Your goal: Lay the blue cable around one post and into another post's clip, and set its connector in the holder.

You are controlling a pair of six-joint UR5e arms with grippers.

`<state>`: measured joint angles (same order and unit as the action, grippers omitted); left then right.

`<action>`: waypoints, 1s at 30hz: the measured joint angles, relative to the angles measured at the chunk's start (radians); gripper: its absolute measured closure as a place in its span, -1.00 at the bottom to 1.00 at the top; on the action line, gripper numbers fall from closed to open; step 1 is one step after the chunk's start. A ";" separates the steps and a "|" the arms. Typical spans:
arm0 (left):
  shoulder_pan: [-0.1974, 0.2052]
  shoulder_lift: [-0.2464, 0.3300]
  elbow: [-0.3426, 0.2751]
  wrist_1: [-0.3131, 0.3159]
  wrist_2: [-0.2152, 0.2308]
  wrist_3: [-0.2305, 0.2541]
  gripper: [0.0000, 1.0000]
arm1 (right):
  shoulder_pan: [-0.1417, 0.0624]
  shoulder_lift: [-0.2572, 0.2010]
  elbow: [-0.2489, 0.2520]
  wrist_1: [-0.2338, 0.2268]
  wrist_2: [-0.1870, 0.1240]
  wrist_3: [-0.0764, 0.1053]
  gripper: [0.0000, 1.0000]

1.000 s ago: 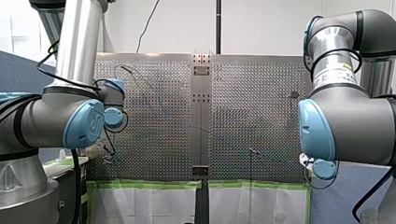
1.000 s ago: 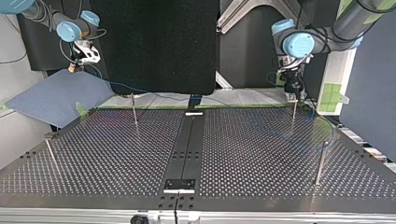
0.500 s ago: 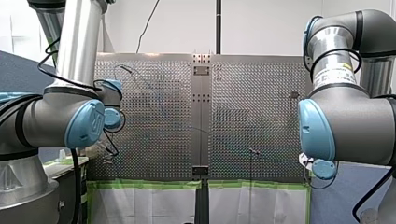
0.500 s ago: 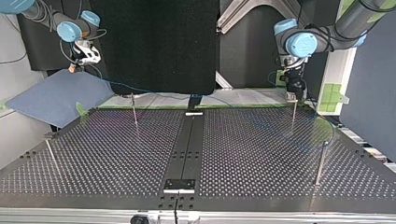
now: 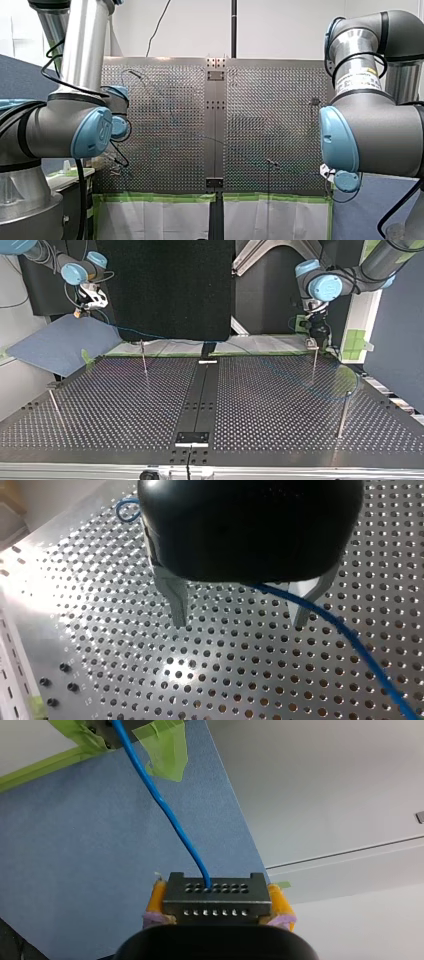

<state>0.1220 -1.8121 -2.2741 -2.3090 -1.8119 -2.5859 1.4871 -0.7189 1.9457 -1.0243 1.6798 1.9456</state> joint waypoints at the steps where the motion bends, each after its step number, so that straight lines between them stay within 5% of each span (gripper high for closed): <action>1: 0.002 0.000 0.000 0.000 0.000 -0.009 -1.00 | 0.000 0.000 0.000 0.000 0.000 0.000 1.00; 11: 0.016 0.000 0.000 -0.003 0.001 -0.071 -1.00 | 0.001 0.000 0.000 -0.001 0.000 0.001 1.00; 30: 0.030 0.011 0.001 0.010 0.019 -0.022 -1.00 | 0.008 0.000 -0.007 0.005 -0.020 -0.003 1.00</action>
<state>0.1520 -1.8013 -2.2734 -2.2993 -1.7928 -2.6078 1.4947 -0.7189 1.9391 -1.0193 1.6597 1.9429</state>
